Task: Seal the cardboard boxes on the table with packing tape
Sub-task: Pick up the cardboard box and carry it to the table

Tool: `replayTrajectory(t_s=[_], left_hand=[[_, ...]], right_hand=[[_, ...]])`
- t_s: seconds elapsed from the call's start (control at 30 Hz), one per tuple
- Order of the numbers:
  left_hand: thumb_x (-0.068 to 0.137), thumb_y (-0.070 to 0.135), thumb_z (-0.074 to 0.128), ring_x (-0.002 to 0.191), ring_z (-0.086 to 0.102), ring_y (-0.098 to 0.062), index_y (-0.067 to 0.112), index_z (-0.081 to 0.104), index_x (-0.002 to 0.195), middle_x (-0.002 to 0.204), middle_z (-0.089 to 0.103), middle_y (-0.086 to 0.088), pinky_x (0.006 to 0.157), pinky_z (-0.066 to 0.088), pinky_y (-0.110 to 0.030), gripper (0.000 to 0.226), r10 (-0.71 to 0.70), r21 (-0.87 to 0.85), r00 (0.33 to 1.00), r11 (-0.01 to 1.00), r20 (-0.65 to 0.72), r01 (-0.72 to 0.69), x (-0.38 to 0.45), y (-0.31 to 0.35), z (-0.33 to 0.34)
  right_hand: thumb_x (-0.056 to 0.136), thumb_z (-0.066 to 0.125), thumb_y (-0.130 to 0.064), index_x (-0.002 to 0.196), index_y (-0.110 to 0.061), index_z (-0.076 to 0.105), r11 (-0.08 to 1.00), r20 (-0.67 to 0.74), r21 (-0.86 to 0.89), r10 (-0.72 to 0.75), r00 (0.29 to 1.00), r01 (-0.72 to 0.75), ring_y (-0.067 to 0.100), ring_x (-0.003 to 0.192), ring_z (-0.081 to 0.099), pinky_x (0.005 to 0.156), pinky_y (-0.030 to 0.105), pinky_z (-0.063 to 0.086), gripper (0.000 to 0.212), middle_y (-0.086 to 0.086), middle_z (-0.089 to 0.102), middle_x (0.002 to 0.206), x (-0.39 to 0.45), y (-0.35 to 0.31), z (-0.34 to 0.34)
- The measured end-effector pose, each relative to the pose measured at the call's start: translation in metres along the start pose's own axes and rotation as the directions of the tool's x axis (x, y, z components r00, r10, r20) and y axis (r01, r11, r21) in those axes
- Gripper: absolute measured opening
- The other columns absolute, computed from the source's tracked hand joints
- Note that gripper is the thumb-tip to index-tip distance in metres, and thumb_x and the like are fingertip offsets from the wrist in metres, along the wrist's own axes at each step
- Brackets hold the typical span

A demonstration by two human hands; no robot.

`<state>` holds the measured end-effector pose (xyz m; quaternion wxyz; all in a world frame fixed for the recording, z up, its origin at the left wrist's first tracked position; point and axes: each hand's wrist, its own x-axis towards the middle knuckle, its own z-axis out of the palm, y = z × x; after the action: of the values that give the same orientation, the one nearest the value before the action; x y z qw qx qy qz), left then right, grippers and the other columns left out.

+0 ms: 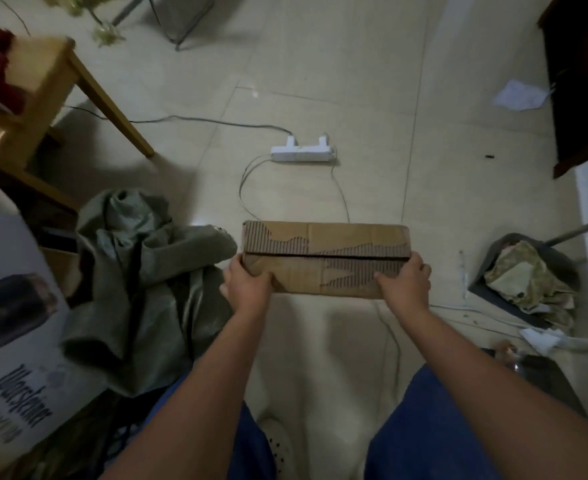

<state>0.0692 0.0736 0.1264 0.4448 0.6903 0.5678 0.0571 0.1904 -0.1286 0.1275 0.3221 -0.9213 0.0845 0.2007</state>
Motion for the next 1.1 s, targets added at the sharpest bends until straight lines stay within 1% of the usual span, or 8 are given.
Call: replayTrajectory(t_s=[0.23,0.37,0.43,0.6,0.73,0.83,0.97,1.1], left_hand=[[0.084,0.022,0.069,0.126,0.035,-0.03,0.021,0.045,0.141,0.138,0.042,-0.004,0.109,0.038,-0.046,0.062,-0.002,-0.027,1.0,1.0,0.001,0.002,-0.036,0.1,-0.106],[0.08,0.025,0.073,0.126,0.04,-0.031,0.019,0.049,0.137,0.134,0.047,-0.006,0.107,0.037,-0.041,0.062,0.014,-0.024,1.0,1.0,0.007,-0.014,-0.056,0.161,-0.168],[0.079,0.026,0.074,0.125,0.043,-0.03,0.019,0.05,0.135,0.13,0.048,-0.005,0.109,0.037,-0.044,0.062,0.031,-0.015,0.999,0.999,0.03,-0.031,-0.066,0.19,-0.202],[0.074,0.036,0.077,0.119,0.052,-0.028,0.037,0.049,0.116,0.121,0.052,0.002,0.099,0.05,-0.052,0.051,0.021,-0.057,0.991,0.998,0.13,-0.014,-0.073,0.246,-0.265],[0.08,0.029,0.078,0.117,0.052,-0.026,0.036,0.05,0.116,0.114,0.047,0.009,0.093,0.054,-0.051,0.046,0.069,-0.131,0.987,0.99,0.145,-0.051,-0.07,0.287,-0.289],[0.081,0.028,0.076,0.115,0.056,-0.026,0.028,0.052,0.126,0.119,0.052,0.003,0.088,0.057,-0.049,0.051,0.106,-0.137,0.983,0.987,0.148,-0.086,-0.058,0.318,-0.297],[0.084,0.024,0.075,0.107,0.062,-0.024,0.022,0.056,0.125,0.122,0.058,-0.003,0.079,0.062,-0.042,0.045,0.099,-0.191,0.987,0.979,0.128,-0.073,-0.03,0.364,-0.296],[0.087,0.016,0.072,0.11,0.062,-0.025,0.015,0.053,0.131,0.121,0.059,-0.006,0.085,0.06,-0.044,0.047,0.092,-0.254,0.989,0.965,0.119,-0.059,-0.005,0.419,-0.286]], right_hand=[[0.084,0.073,-0.027,0.139,-0.006,0.033,0.999,0.03,-0.014,-0.035,0.999,0.035,0.041,0.121,0.042,0.098,0.044,0.042,0.071,0.022,0.037,0.136,-0.057,-0.114,-0.101],[0.083,0.074,-0.028,0.138,-0.005,0.034,0.999,0.032,-0.02,-0.034,0.999,0.034,0.041,0.12,0.044,0.098,0.043,0.042,0.071,0.022,0.039,0.135,-0.095,-0.176,-0.157],[0.083,0.073,-0.028,0.138,-0.006,0.035,0.999,0.024,-0.026,-0.035,0.999,0.036,0.041,0.12,0.043,0.098,0.043,0.041,0.071,0.022,0.039,0.134,-0.116,-0.208,-0.186],[0.085,0.072,-0.031,0.141,-0.009,0.034,0.998,0.022,-0.036,-0.059,0.998,0.06,0.04,0.123,0.042,0.1,0.042,0.038,0.071,0.02,0.039,0.136,-0.152,-0.277,-0.244],[0.086,0.071,-0.032,0.143,-0.01,0.031,0.998,0.019,-0.031,-0.058,0.998,0.059,0.039,0.126,0.039,0.102,0.042,0.038,0.074,0.019,0.036,0.14,-0.153,-0.318,-0.27],[0.085,0.072,-0.033,0.144,-0.009,0.031,0.997,0.018,-0.024,-0.079,0.997,0.079,0.04,0.127,0.039,0.102,0.043,0.038,0.075,0.02,0.036,0.14,-0.139,-0.347,-0.281],[0.085,0.071,-0.033,0.143,-0.01,0.033,0.993,0.026,-0.013,-0.114,0.993,0.115,0.039,0.127,0.038,0.102,0.045,0.039,0.074,0.019,0.037,0.14,-0.103,-0.389,-0.291],[0.086,0.071,-0.032,0.142,-0.011,0.034,0.99,0.039,0.0,-0.138,0.99,0.138,0.038,0.127,0.039,0.101,0.044,0.04,0.071,0.018,0.038,0.139,-0.058,-0.434,-0.304]])
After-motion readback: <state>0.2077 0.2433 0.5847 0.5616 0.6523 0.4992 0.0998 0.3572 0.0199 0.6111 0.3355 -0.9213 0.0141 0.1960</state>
